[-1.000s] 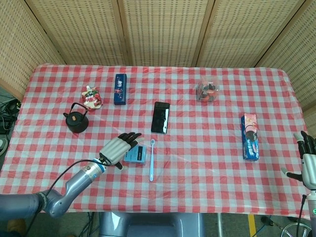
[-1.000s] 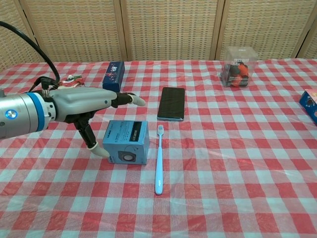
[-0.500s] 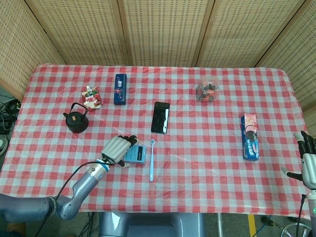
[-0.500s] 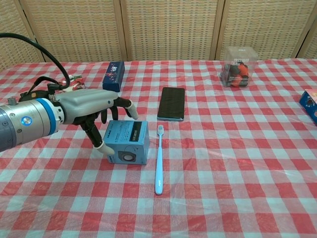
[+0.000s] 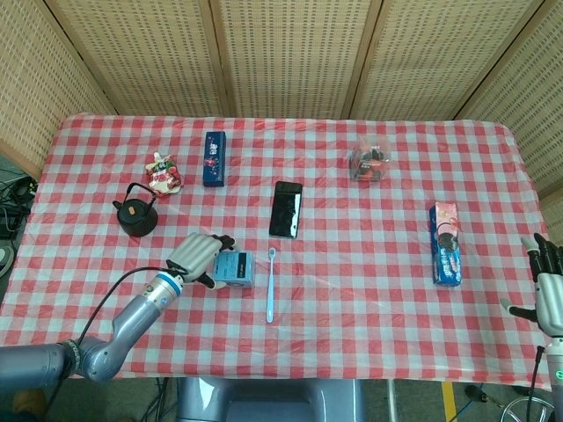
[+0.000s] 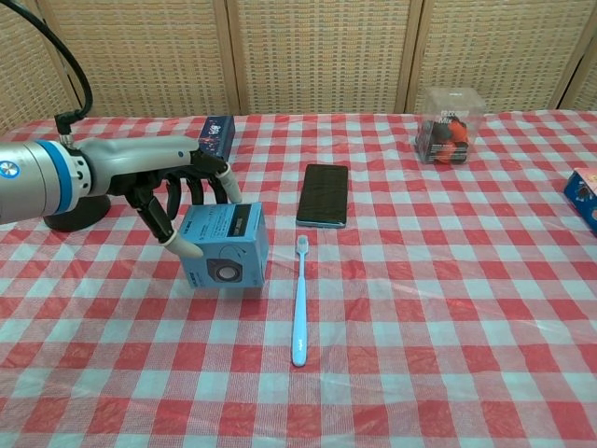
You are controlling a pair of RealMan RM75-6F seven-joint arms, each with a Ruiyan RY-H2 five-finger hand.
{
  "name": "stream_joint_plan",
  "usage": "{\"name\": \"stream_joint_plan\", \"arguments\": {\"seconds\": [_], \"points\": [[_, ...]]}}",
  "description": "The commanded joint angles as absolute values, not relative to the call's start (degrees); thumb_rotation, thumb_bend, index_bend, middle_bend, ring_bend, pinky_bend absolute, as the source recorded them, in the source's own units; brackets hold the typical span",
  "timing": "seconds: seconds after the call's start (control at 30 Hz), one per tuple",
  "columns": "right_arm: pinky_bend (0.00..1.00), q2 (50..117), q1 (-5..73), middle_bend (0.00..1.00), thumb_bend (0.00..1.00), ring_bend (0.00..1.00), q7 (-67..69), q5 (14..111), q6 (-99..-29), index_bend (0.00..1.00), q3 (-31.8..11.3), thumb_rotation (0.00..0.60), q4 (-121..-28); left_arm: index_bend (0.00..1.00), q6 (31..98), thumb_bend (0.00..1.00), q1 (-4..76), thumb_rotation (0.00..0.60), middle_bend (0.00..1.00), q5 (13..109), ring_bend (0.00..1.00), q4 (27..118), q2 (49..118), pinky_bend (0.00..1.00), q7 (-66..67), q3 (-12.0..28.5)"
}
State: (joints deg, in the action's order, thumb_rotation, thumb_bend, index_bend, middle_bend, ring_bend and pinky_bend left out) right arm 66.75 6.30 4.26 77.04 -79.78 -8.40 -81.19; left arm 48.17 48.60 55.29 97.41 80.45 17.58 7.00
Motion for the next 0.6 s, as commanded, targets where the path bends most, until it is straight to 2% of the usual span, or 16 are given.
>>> {"name": "stream_joint_plan", "arguments": {"seconds": [0.03,0.1,0.33,0.5,0.6], "points": [[0.0,66.75,6.31,0.0,0.0,0.0,4.23,77.09,-79.83,0.03,-8.4,0.6,-81.25,0.41,44.72,0.34,48.7,0.6,0.33,54.28,0.43,97.93,78.29,0.48,13.24,8.24],[0.0,66.78,6.31,0.0,0.0,0.0,4.1,77.09,-79.84,0.03,-8.37,0.6,-81.24,0.41,42.06,0.34,49.17,0.6,0.33,53.89,0.43,97.99,76.9,0.48,10.75,8.99],[0.0,66.94,6.46,0.0,0.0,0.0,3.79,77.01,-79.56,0.03,-8.32,0.6,-81.2,0.42,21.01,0.34,54.71,0.6,0.33,50.5,0.43,96.07,68.93,0.48,-0.9,12.36],[0.0,67.06,6.55,0.0,0.0,0.0,3.52,76.86,-79.37,0.03,-8.32,0.6,-81.15,0.43,7.68,0.34,60.22,0.6,0.33,49.24,0.43,90.54,68.12,0.48,-5.24,12.11],[0.0,67.1,6.62,0.0,0.0,0.0,3.6,76.51,-79.05,0.03,-8.4,0.6,-80.95,0.43,3.6,0.34,62.74,0.6,0.33,48.78,0.43,87.57,69.27,0.48,-7.08,11.34]]}}
